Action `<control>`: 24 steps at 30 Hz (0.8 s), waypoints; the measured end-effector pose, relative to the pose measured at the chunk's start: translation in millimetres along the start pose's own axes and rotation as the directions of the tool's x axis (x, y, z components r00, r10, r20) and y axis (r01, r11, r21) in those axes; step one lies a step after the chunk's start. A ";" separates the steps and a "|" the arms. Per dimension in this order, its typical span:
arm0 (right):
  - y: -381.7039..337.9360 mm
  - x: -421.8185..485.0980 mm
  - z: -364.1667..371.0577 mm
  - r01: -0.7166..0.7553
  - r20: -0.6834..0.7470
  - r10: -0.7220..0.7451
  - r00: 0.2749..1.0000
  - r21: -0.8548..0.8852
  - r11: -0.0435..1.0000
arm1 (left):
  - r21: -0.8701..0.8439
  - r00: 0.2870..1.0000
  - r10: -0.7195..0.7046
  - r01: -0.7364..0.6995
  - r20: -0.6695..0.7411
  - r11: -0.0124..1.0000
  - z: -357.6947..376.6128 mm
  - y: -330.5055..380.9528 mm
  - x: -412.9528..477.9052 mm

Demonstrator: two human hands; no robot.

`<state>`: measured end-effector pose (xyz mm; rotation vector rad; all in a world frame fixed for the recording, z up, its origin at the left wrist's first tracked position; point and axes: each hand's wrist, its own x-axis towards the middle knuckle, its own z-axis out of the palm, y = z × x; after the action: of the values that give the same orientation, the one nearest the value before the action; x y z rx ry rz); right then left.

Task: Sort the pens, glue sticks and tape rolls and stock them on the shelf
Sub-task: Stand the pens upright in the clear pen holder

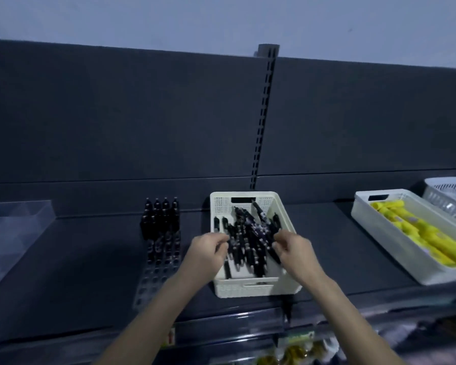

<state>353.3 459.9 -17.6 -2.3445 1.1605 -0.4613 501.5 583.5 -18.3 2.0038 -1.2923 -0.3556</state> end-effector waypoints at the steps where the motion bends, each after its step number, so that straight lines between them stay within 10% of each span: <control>1: 7.9 3.6 -3.6 -0.006 0.046 0.007 0.999 -0.010 1.000 | -0.007 1.000 -0.030 0.030 -0.004 1.000 9.6 7.2 7.3; 12: 9.2 43.6 18.3 -0.070 0.373 0.104 0.922 -0.103 0.992 | 0.298 0.897 -0.379 0.307 0.226 0.904 57.8 25.6 69.1; 24: 3.7 84.9 39.6 -0.196 0.346 0.240 0.907 -0.157 0.968 | 0.382 0.836 -0.519 0.428 0.178 0.819 70.6 3.1 95.9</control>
<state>419.9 400.0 -45.2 -2.2333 1.2728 0.1220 503.2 469.4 -52.3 2.6480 -1.0316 -0.7201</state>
